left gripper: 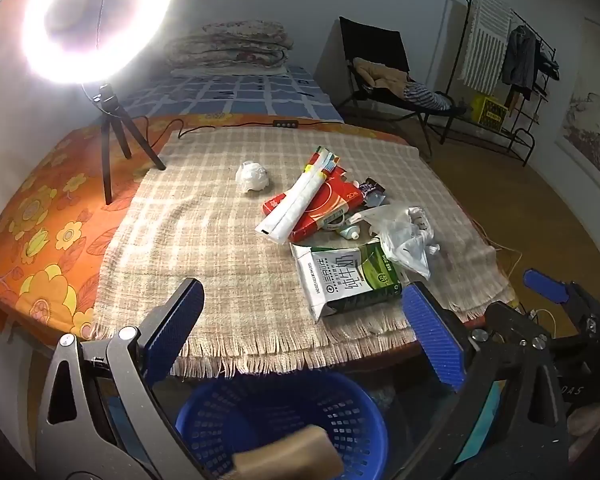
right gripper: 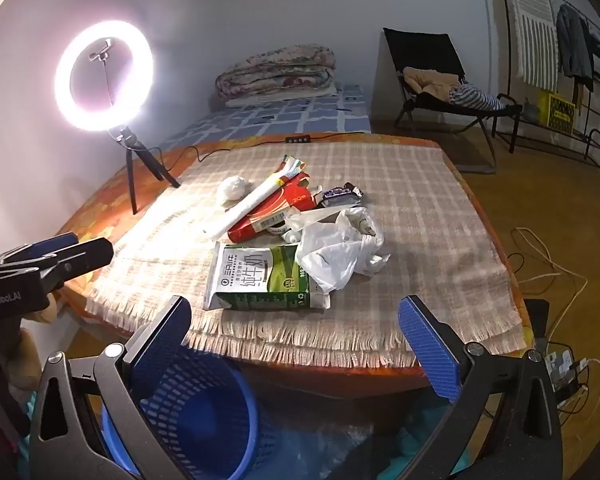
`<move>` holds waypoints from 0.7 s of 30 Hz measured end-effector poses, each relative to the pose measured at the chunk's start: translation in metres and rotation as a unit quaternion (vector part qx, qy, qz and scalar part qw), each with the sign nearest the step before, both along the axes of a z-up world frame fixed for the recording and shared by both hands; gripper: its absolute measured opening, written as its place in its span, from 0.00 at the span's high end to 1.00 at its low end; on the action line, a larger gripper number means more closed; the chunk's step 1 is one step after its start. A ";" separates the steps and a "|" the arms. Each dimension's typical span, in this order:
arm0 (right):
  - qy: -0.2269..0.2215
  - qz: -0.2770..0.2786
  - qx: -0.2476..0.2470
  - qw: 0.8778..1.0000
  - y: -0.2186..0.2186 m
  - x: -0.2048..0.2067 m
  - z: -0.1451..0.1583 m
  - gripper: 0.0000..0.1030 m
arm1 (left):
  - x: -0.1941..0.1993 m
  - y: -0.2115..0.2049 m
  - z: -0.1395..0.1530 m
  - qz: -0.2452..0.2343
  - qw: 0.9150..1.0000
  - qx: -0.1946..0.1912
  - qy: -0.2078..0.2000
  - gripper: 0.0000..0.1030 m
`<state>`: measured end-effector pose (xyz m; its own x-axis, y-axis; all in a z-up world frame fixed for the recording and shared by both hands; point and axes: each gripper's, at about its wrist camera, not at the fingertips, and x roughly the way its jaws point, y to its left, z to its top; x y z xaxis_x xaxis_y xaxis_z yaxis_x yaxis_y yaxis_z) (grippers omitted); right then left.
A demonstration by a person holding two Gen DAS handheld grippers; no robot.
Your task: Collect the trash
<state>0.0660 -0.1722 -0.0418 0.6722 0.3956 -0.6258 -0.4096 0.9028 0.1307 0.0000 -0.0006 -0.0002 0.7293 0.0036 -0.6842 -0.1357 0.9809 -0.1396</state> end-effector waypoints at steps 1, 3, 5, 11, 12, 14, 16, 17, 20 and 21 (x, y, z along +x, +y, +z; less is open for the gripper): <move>0.002 0.000 0.001 1.000 0.000 0.000 0.000 0.01 | 0.000 0.000 0.000 -0.001 1.000 0.001 0.000 0.02; 0.002 0.000 0.001 1.000 0.000 -0.001 0.001 0.01 | 0.003 -0.003 0.001 -0.001 1.000 0.005 -0.001 0.02; 0.002 0.000 0.002 1.000 -0.001 -0.002 0.002 0.01 | 0.002 -0.005 0.003 0.001 1.000 0.012 -0.007 0.02; -0.001 0.001 0.003 1.000 0.002 -0.001 0.002 0.01 | -0.002 -0.009 0.009 0.002 1.000 0.013 -0.011 0.02; -0.001 0.001 0.003 1.000 0.001 -0.001 0.003 0.01 | -0.004 0.000 0.004 0.000 1.000 0.006 -0.013 0.02; -0.001 0.002 0.004 1.000 0.000 0.000 0.003 0.01 | -0.005 0.002 0.004 -0.001 1.000 0.006 -0.014 0.02; 0.000 0.003 0.004 1.000 0.002 -0.002 0.003 0.01 | -0.005 0.001 0.003 0.000 1.000 0.005 -0.014 0.02; 0.001 0.003 0.004 1.000 0.003 -0.004 0.003 0.01 | -0.005 0.001 0.004 0.001 1.000 0.005 -0.013 0.02; 0.000 0.005 0.003 1.000 0.006 -0.003 0.002 0.01 | -0.006 0.001 0.003 0.001 1.000 0.005 -0.014 0.02; 0.000 0.004 0.003 1.000 0.008 -0.003 0.002 0.01 | -0.007 0.002 0.003 0.001 1.000 0.004 -0.014 0.02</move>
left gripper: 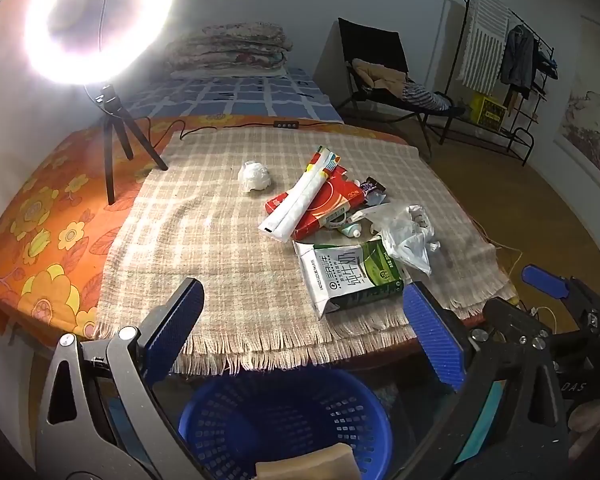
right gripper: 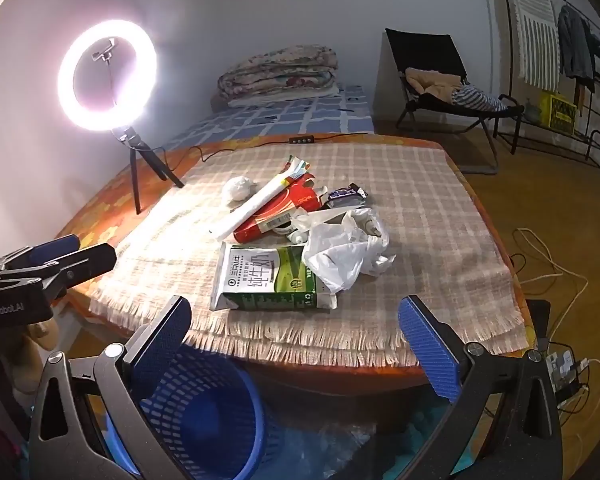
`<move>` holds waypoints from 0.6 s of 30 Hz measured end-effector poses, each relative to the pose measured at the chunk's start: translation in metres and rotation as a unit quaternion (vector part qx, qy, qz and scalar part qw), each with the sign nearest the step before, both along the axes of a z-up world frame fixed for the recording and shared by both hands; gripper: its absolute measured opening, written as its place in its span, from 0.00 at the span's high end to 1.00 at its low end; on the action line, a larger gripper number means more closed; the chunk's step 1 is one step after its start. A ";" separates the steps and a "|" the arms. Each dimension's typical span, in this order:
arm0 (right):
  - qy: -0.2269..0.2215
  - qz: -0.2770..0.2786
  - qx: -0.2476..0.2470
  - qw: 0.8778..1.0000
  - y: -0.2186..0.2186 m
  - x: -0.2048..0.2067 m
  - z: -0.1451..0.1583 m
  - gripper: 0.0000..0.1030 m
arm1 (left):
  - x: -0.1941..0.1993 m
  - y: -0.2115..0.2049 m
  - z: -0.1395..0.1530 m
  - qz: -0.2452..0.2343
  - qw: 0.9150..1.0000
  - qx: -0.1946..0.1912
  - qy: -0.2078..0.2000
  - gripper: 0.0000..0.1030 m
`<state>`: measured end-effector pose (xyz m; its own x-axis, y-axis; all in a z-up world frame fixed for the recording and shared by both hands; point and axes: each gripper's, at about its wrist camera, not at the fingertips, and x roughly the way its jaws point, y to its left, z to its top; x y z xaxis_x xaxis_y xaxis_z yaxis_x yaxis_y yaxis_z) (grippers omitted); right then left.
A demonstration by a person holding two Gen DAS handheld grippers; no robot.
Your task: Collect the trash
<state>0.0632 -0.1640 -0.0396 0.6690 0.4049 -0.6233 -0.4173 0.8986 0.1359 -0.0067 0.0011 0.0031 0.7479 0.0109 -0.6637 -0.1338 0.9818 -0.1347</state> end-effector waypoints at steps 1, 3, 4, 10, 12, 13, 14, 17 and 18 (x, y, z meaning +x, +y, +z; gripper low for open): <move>0.000 0.001 0.000 1.000 0.001 0.000 0.000 0.01 | -0.001 0.001 0.001 0.000 1.000 0.000 0.000 0.02; -0.001 0.002 -0.001 1.000 0.001 -0.001 -0.001 0.01 | -0.001 0.001 0.000 -0.001 1.000 0.000 0.000 0.02; -0.001 0.003 -0.001 1.000 0.002 -0.001 -0.001 0.01 | -0.001 0.001 0.000 0.000 1.000 0.000 0.000 0.02; 0.000 0.002 -0.001 1.000 0.001 -0.001 -0.002 0.01 | -0.002 0.002 0.000 0.000 1.000 0.003 0.001 0.02; 0.001 0.002 0.000 1.000 0.001 -0.002 -0.002 0.01 | -0.001 0.001 0.000 0.000 1.000 0.002 0.002 0.02; 0.002 0.001 -0.001 1.000 0.001 -0.002 -0.002 0.01 | -0.002 0.003 0.000 0.001 1.000 0.002 0.002 0.02; 0.002 0.001 0.000 1.000 0.000 -0.001 -0.002 0.01 | -0.001 0.002 -0.001 0.001 1.000 0.003 0.002 0.02; 0.003 0.002 0.000 1.000 0.000 -0.001 -0.003 0.01 | 0.000 0.003 -0.003 0.001 1.000 0.004 0.004 0.02; 0.003 0.002 0.000 1.000 0.000 -0.001 -0.003 0.01 | 0.000 0.003 -0.004 0.002 1.000 0.004 0.004 0.02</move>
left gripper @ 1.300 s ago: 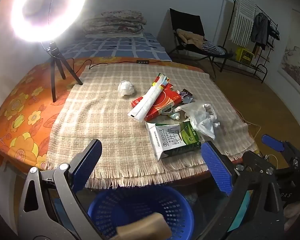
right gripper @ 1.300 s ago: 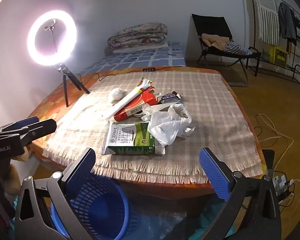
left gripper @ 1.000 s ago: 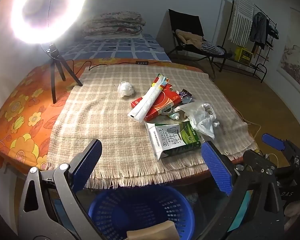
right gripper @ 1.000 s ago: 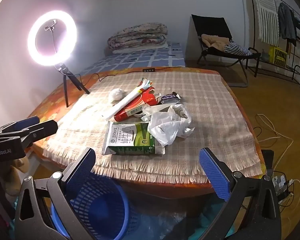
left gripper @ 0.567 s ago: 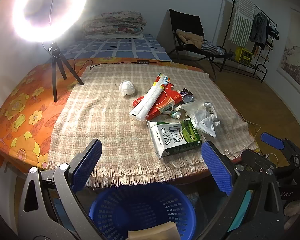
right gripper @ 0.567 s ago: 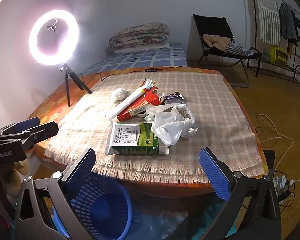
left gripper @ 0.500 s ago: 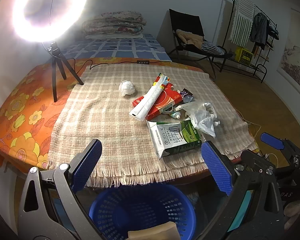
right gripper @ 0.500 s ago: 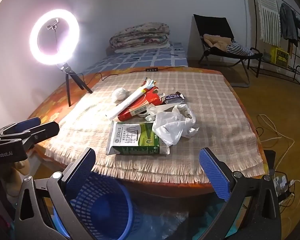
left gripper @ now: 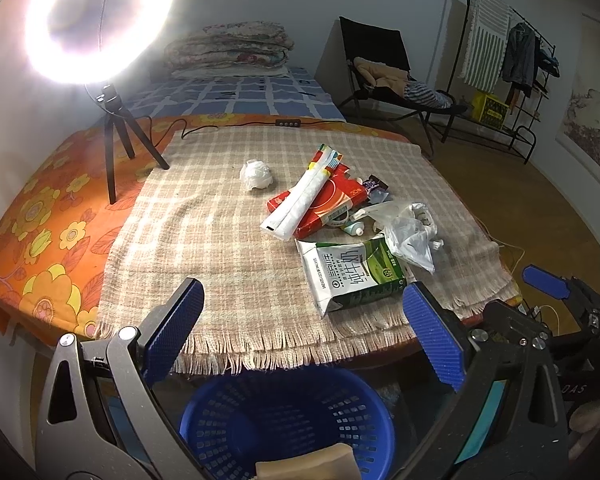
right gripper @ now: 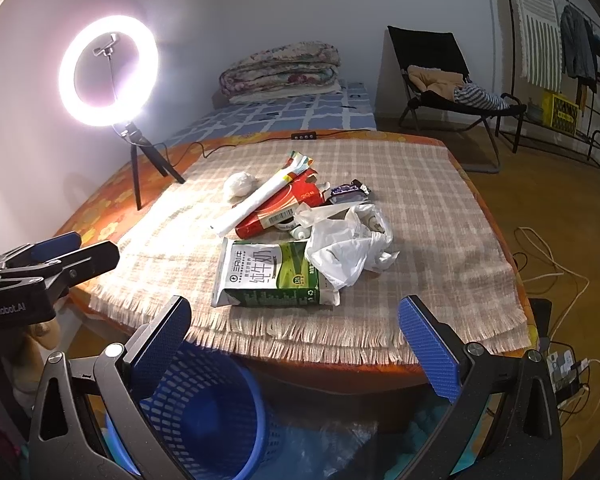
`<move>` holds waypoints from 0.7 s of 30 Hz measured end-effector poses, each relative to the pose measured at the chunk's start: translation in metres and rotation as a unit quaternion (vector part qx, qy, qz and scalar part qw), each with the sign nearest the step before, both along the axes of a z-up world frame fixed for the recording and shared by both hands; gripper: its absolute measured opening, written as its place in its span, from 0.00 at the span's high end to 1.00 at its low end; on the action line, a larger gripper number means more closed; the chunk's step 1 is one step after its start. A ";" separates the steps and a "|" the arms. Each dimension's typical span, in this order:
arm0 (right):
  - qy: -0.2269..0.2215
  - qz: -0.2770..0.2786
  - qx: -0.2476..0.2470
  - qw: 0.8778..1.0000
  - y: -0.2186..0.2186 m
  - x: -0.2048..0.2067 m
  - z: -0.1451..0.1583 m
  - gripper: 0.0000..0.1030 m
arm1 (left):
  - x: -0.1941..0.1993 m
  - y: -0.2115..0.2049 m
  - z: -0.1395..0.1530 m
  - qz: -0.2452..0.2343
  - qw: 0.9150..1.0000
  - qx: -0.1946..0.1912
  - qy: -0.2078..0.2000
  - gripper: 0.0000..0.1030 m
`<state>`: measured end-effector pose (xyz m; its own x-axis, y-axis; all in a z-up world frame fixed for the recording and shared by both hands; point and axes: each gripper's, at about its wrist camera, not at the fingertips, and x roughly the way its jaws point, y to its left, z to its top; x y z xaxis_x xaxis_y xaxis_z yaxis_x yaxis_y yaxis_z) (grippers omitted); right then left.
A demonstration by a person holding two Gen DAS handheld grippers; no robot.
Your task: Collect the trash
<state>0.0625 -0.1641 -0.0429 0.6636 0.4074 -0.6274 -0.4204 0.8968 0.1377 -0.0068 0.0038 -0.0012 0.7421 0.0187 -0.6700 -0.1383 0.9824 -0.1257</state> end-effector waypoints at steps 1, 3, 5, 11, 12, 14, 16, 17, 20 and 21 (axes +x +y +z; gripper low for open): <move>0.001 0.000 0.000 1.000 0.000 0.001 -0.001 0.01 | 0.000 0.000 0.000 0.000 1.000 0.000 0.000 0.02; 0.002 0.001 0.000 1.000 0.000 0.001 -0.002 0.01 | -0.001 0.001 -0.001 -0.001 1.000 0.001 0.000 0.02; 0.003 0.001 -0.001 1.000 0.001 0.002 -0.003 0.01 | 0.000 0.001 -0.002 -0.001 1.000 0.001 0.000 0.02; 0.007 0.001 -0.001 1.000 0.001 0.003 -0.004 0.01 | 0.000 0.001 -0.002 -0.001 1.000 0.002 0.001 0.02; 0.007 0.001 -0.001 1.000 0.002 0.004 -0.005 0.01 | 0.000 0.000 -0.002 0.000 1.000 0.002 0.001 0.02; 0.007 0.002 -0.001 1.000 0.002 0.004 -0.005 0.01 | 0.001 -0.001 -0.004 -0.001 1.000 0.003 0.001 0.02; 0.008 0.002 -0.001 1.000 0.002 0.004 -0.006 0.01 | 0.001 0.000 -0.004 0.000 1.000 0.003 0.001 0.02; 0.009 0.002 -0.001 1.000 0.002 0.004 -0.007 0.01 | 0.002 -0.001 -0.006 0.000 1.000 0.004 0.002 0.02; 0.011 0.003 -0.001 1.000 0.003 0.005 -0.008 0.01 | 0.002 -0.001 -0.006 0.000 1.000 0.004 0.002 0.02; 0.012 0.003 -0.001 1.000 0.003 0.006 -0.008 0.01 | 0.002 -0.001 -0.006 0.000 1.000 0.004 0.002 0.02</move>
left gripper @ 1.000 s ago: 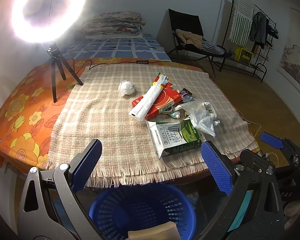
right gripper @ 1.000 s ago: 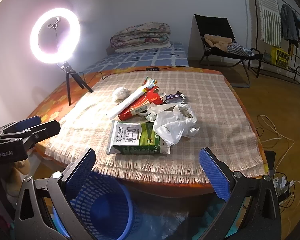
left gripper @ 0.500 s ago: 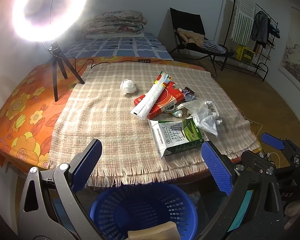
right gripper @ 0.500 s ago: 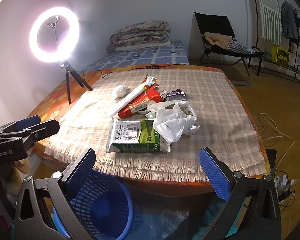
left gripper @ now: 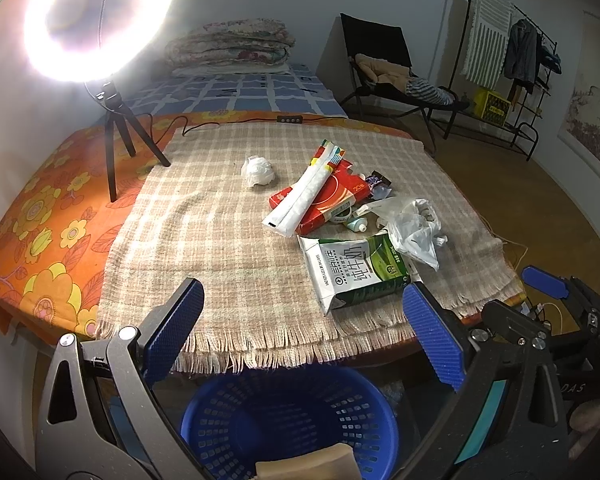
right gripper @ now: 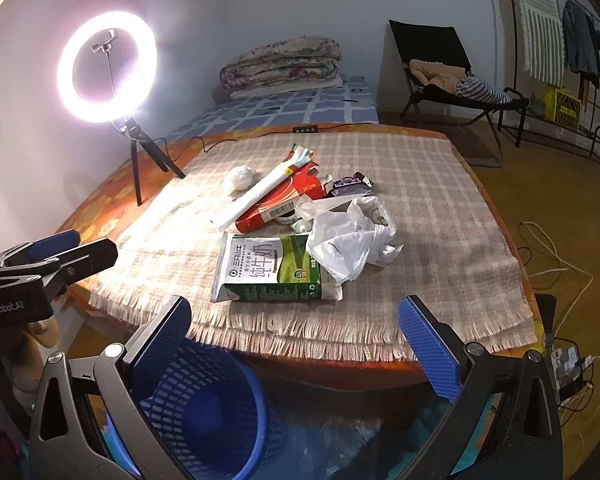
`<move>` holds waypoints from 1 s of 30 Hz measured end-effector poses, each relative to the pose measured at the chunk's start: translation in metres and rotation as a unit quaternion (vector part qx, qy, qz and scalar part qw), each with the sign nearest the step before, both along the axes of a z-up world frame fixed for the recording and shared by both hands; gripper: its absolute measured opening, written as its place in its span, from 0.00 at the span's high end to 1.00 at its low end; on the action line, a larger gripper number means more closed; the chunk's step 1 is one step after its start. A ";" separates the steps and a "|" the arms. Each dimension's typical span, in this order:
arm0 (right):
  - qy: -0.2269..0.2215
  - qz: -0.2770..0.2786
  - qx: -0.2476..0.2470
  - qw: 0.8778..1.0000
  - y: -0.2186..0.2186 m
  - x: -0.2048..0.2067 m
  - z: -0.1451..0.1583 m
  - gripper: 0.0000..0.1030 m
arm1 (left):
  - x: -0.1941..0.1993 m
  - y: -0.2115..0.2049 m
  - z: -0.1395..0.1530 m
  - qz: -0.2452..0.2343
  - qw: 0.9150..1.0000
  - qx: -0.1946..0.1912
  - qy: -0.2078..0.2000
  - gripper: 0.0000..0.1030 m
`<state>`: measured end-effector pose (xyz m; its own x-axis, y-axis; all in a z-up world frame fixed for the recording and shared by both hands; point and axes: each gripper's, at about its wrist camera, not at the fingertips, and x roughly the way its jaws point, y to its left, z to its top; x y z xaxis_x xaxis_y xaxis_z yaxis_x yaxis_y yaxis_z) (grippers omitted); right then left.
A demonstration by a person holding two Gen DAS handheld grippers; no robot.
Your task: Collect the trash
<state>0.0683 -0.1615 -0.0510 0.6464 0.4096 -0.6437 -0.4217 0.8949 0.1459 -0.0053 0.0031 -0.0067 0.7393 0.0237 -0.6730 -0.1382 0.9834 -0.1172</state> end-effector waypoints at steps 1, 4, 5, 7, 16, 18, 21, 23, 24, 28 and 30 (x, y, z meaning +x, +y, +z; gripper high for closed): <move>0.000 0.000 0.000 1.000 0.000 0.000 0.000 0.01 | 0.000 0.001 -0.001 0.000 1.000 0.001 0.000 0.02; 0.001 0.000 0.001 1.000 -0.001 0.000 -0.001 0.01 | 0.000 0.000 0.000 0.000 1.000 0.000 0.000 0.02; 0.002 0.000 0.001 1.000 -0.001 0.001 -0.001 0.01 | 0.000 0.000 0.000 0.000 1.000 0.000 0.000 0.02; 0.002 0.000 0.001 1.000 -0.001 0.000 -0.001 0.01 | 0.000 0.000 0.000 0.000 1.000 0.000 0.000 0.02; 0.003 0.000 0.001 1.000 -0.001 0.001 -0.003 0.01 | 0.000 0.000 0.000 0.001 1.000 0.000 0.001 0.02; 0.004 0.000 0.002 1.000 -0.001 0.001 -0.004 0.01 | 0.000 -0.001 0.000 0.000 1.000 0.001 0.001 0.02; 0.004 0.000 0.002 1.000 -0.001 0.002 -0.004 0.01 | 0.000 0.000 -0.001 0.000 1.000 0.001 0.001 0.02; 0.004 0.001 0.002 1.000 -0.001 0.002 -0.004 0.01 | 0.000 -0.001 0.000 0.000 1.000 0.001 0.001 0.02; 0.004 0.001 0.002 1.000 -0.001 0.002 -0.004 0.01 | 0.000 0.000 -0.001 0.000 1.000 0.001 0.001 0.02; 0.004 0.002 0.002 1.000 -0.001 0.002 -0.005 0.01 | 0.001 -0.001 0.000 0.000 1.000 0.001 0.002 0.02; 0.005 0.002 0.002 1.000 0.000 0.003 -0.007 0.01 | 0.001 -0.001 0.000 0.001 1.000 0.002 0.002 0.02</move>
<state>0.0715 -0.1611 -0.0583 0.6380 0.4147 -0.6488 -0.4239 0.8926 0.1537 -0.0047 0.0022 -0.0065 0.7366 0.0267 -0.6758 -0.1397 0.9837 -0.1134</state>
